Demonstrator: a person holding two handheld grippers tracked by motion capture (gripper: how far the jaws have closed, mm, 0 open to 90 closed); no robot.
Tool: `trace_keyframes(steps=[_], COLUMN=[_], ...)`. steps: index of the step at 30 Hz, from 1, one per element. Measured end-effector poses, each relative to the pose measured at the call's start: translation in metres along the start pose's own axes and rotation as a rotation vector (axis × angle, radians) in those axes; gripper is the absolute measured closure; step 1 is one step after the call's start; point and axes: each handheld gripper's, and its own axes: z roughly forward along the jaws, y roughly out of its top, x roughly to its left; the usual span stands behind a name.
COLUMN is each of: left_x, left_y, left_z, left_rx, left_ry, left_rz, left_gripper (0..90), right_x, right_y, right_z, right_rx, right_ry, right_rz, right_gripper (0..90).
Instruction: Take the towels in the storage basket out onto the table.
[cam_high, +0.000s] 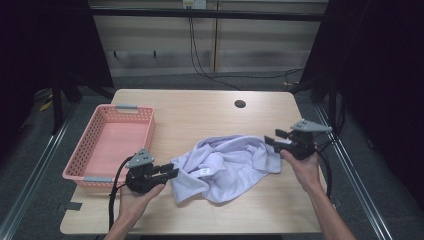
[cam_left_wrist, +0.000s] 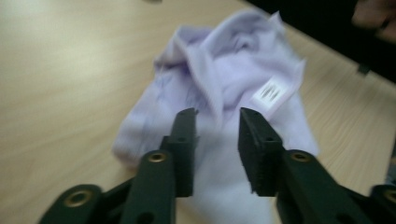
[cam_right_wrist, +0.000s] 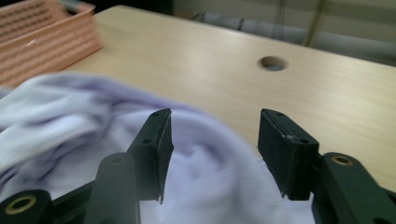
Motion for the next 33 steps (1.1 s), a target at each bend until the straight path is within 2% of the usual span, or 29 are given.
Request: trace_keyframes(steps=[1, 2, 3, 4, 6, 7, 8, 10, 11, 13, 14, 15, 16, 17, 18, 19, 20, 22, 23, 24, 26, 28, 29, 30, 32, 33], left_x=[-0.001, -0.003, -0.005, -0.005, -0.001, 0.001, 0.003, 0.007, 0.009, 0.011, 0.011, 0.011, 0.010, 0.010, 0.009, 0.008, 0.008, 0.008, 0.010, 0.010, 0.012, 0.012, 0.010, 0.010, 0.005, 0.002], left_y=[0.003, 0.005, 0.004, 0.004, -0.001, -0.005, -0.009, -0.017, -0.020, -0.024, -0.026, -0.027, -0.027, -0.027, -0.026, -0.024, -0.023, -0.019, -0.012, -0.012, -0.004, 0.004, 0.012, 0.012, 0.020, 0.023], left_z=[0.000, 0.002, 0.011, 0.011, 0.024, 0.030, 0.036, 0.045, 0.049, 0.054, 0.055, 0.056, 0.056, 0.056, 0.054, 0.052, 0.048, 0.039, 0.030, 0.030, 0.021, 0.014, 0.009, 0.009, 0.006, 0.005], left_rx=[-0.003, 0.001, 0.026, 0.026, 0.074, 0.091, 0.101, 0.138, 0.173, 0.220, 0.226, 0.236, 0.251, 0.255, 0.249, 0.242, 0.230, 0.189, 0.152, 0.152, 0.097, 0.054, 0.020, 0.020, -0.029, -0.044], left_ry=[-0.016, -0.017, -0.002, -0.002, 0.003, 0.003, -0.005, 0.010, 0.013, 0.029, 0.009, 0.019, 0.013, -0.002, -0.004, -0.004, -0.007, -0.012, -0.007, -0.007, -0.007, -0.014, -0.034, -0.034, -0.085, -0.090], left_rz=[0.006, 0.017, 0.034, 0.034, 0.026, 0.025, 0.027, 0.026, 0.029, 0.034, 0.033, 0.042, 0.050, 0.053, 0.057, 0.060, 0.054, 0.038, 0.036, 0.036, 0.017, 0.012, 0.007, 0.007, 0.006, 0.012], left_gripper=[55.5, 55.5, 51.0, 49.7, 47.7, 45.3, 45.3, 44.4, 44.9, 51.0, 64.3, 74.5, 79.8, 81.9, 81.9, 82.5, 82.5, 82.6, 82.7, 82.6, 82.6, 82.6, 82.7, 82.9, 83.1, 84.0], right_x=[0.022, 0.022, 0.041, 0.041, 0.062, 0.079, 0.079, 0.093, 0.100, 0.111, 0.116, 0.121, 0.124, 0.130, 0.130, 0.132, 0.132, 0.133, 0.130, 0.130, 0.129, 0.130, 0.132, 0.132, 0.135, 0.135], right_y=[-0.006, -0.006, -0.011, -0.011, -0.016, -0.019, -0.019, -0.019, -0.017, -0.015, -0.014, -0.013, -0.013, -0.014, -0.014, -0.017, -0.017, -0.019, -0.022, -0.022, -0.024, -0.029, -0.039, -0.039, -0.050, -0.055], right_z=[0.002, 0.002, 0.007, 0.007, 0.018, 0.032, 0.032, 0.046, 0.051, 0.061, 0.066, 0.070, 0.074, 0.082, 0.082, 0.087, 0.087, 0.086, 0.081, 0.081, 0.074, 0.064, 0.053, 0.053, 0.045, 0.043], right_rx=[0.008, 0.008, 0.017, 0.017, 0.032, 0.065, 0.065, 0.086, 0.088, 0.089, 0.095, 0.095, 0.099, 0.119, 0.119, 0.134, 0.134, 0.134, 0.129, 0.129, 0.138, 0.147, 0.169, 0.169, 0.201, 0.215], right_ry=[0.073, 0.073, 0.128, 0.128, 0.211, 0.253, 0.253, 0.287, 0.309, 0.347, 0.351, 0.361, 0.375, 0.370, 0.370, 0.372, 0.372, 0.363, 0.381, 0.381, 0.412, 0.444, 0.486, 0.486, 0.499, 0.495], right_rz=[-0.030, -0.030, -0.049, -0.049, -0.068, -0.088, -0.088, -0.109, -0.118, -0.143, -0.153, -0.166, -0.173, -0.183, -0.183, -0.191, -0.191, -0.200, -0.201, -0.201, -0.192, -0.210, -0.213, -0.213, -0.232, -0.241], right_gripper=[44.1, 44.1, 43.7, 43.7, 43.0, 40.8, 40.8, 39.6, 38.6, 36.9, 35.6, 35.3, 35.4, 37.4, 37.4, 51.9, 51.9, 74.8, 85.6, 85.6, 86.8, 87.2, 87.3, 87.3, 87.2, 87.0])
